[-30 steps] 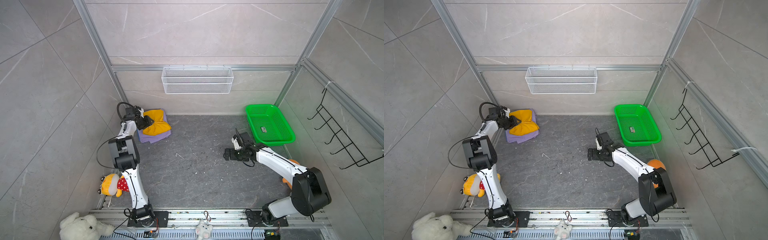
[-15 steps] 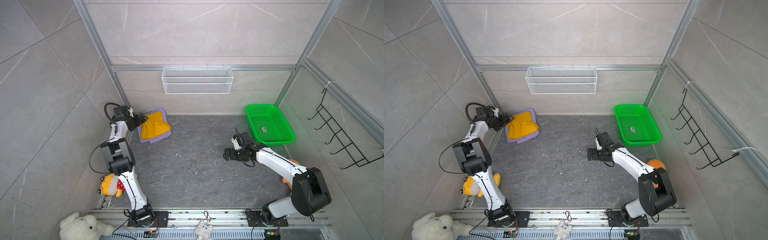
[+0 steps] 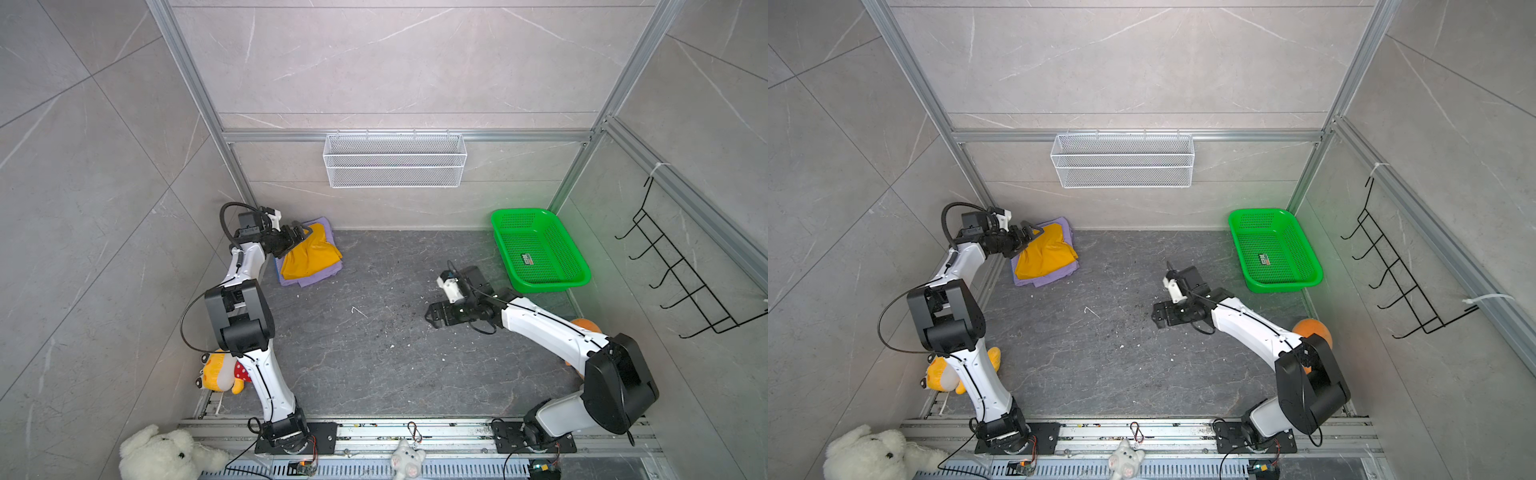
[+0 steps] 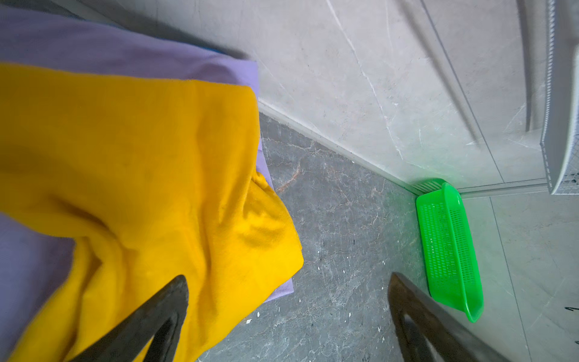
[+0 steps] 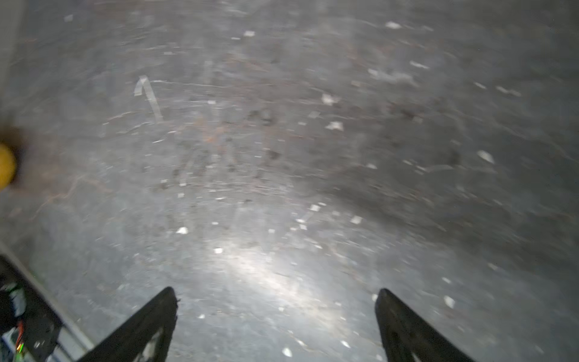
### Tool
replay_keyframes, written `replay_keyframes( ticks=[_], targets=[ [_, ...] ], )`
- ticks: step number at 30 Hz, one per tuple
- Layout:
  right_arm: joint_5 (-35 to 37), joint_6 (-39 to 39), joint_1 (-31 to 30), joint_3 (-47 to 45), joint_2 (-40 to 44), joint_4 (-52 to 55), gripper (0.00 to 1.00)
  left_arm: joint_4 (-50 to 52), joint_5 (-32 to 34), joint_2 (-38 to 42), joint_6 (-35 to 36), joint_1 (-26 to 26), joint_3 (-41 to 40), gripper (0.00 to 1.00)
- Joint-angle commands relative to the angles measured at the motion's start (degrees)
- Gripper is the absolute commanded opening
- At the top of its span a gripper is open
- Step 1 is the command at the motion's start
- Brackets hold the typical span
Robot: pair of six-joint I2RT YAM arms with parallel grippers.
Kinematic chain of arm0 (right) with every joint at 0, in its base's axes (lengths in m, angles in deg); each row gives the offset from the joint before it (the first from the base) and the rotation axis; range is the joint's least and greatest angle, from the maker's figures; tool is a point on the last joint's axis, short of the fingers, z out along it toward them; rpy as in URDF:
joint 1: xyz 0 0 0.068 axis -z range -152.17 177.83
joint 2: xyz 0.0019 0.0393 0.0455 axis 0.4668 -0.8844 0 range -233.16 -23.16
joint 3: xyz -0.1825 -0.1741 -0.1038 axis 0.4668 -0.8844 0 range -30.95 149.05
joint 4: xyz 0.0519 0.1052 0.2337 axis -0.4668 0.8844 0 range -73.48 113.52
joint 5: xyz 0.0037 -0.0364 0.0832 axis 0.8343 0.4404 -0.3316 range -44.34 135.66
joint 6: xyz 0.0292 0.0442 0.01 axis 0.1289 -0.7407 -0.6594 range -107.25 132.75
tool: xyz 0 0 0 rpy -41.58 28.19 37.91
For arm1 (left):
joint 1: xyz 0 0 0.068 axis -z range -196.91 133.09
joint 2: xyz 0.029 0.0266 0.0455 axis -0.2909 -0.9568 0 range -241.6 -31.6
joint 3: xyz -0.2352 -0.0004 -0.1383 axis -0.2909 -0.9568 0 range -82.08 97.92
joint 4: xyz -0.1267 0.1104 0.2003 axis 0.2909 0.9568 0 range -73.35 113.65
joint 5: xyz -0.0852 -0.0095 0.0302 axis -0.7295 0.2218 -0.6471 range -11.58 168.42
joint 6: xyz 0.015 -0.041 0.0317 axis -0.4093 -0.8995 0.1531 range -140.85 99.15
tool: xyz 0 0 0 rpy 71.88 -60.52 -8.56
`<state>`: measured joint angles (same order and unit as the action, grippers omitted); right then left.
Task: Fold and stack t-shirts
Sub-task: Place the T-shirt on the T-shirt, then smooth out the T-shirt at the top-center of the table.
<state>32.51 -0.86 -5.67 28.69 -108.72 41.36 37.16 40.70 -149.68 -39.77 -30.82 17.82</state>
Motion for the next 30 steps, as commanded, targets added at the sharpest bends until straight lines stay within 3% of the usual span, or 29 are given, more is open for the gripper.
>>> replay_keyframes(
  ticks=[1,7,14,21,25,28,30],
  targets=[
    [-2.3,3.0,-4.4,4.1,-1.1,-6.1,0.99,-3.6,2.8,-1.1,-3.4,0.6,0.2,1.0],
    [-2.6,2.7,-10.8,11.8,-7.8,-7.2,0.99,1.6,15.1,-7.2,-6.1,0.3,4.9,1.0],
    [-3.3,4.3,-15.7,21.8,-13.3,-8.3,0.99,1.2,14.0,-8.3,-7.1,-0.6,7.1,1.0],
    [-2.1,4.9,-17.3,24.5,-14.0,-7.6,0.99,13.2,22.5,-9.8,-7.0,-2.5,14.9,1.0],
    [-0.3,5.1,-17.4,22.5,-12.6,-7.3,0.99,1.4,15.5,-4.0,-7.6,-2.9,6.5,1.0],
    [1.5,5.2,-17.4,21.4,-11.6,-6.5,0.99,1.4,9.5,-4.4,-7.6,-1.7,8.0,1.0],
    [2.5,5.2,-17.4,20.9,-10.8,-6.2,0.99,2.2,9.0,-4.7,-7.0,-0.1,9.0,1.0]
  ],
)
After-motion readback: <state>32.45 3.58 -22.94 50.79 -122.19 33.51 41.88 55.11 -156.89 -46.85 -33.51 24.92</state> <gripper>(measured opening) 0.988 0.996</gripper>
